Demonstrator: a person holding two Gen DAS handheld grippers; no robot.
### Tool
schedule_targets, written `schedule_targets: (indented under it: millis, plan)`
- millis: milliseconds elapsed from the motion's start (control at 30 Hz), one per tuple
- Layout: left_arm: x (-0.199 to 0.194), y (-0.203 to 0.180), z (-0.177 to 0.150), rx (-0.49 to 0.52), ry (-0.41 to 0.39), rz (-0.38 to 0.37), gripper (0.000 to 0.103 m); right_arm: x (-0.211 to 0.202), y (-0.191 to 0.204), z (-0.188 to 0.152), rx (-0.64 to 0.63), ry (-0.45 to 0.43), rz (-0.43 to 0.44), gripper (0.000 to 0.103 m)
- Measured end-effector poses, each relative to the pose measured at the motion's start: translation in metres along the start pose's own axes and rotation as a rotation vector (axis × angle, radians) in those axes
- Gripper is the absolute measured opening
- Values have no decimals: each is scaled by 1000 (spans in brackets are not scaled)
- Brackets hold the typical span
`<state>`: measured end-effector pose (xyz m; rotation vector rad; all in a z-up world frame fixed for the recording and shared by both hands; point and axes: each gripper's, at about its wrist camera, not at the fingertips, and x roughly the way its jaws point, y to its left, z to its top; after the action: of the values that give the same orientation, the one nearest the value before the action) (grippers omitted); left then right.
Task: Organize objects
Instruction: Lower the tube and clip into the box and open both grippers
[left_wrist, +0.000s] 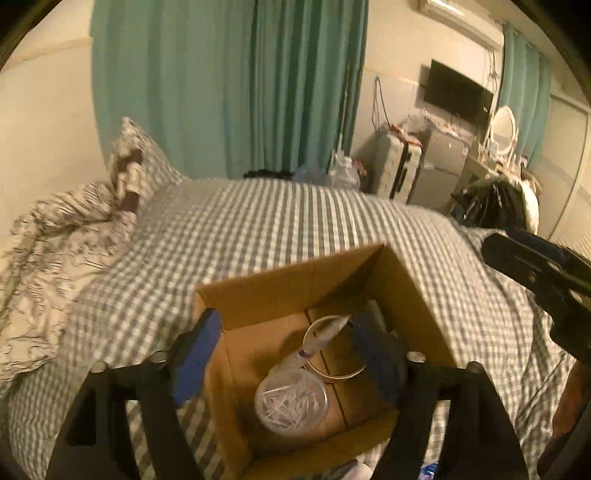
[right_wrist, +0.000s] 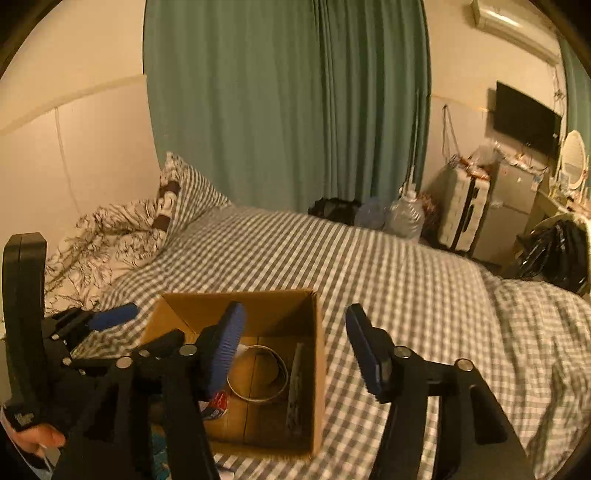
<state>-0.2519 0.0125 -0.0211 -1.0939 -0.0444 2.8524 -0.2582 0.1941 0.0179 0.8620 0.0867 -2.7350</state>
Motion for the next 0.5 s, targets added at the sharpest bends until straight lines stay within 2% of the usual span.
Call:
schedule_targets:
  millis: [167, 300, 400, 500]
  plan:
    - [-64, -6, 11, 32, -95, 15, 85, -72, 4, 16, -14, -81, -38, 78]
    - [-124, -13, 14, 38, -183, -4, 97, -128, 11, 20, -28, -137, -56, 84]
    - [-159, -19, 10, 51, -225, -5, 100, -166, 18, 19, -43, -175, -82, 91]
    - [-184, -20, 4, 59, -254, -7, 103, -197, 22, 14, -46, -198, -98, 93]
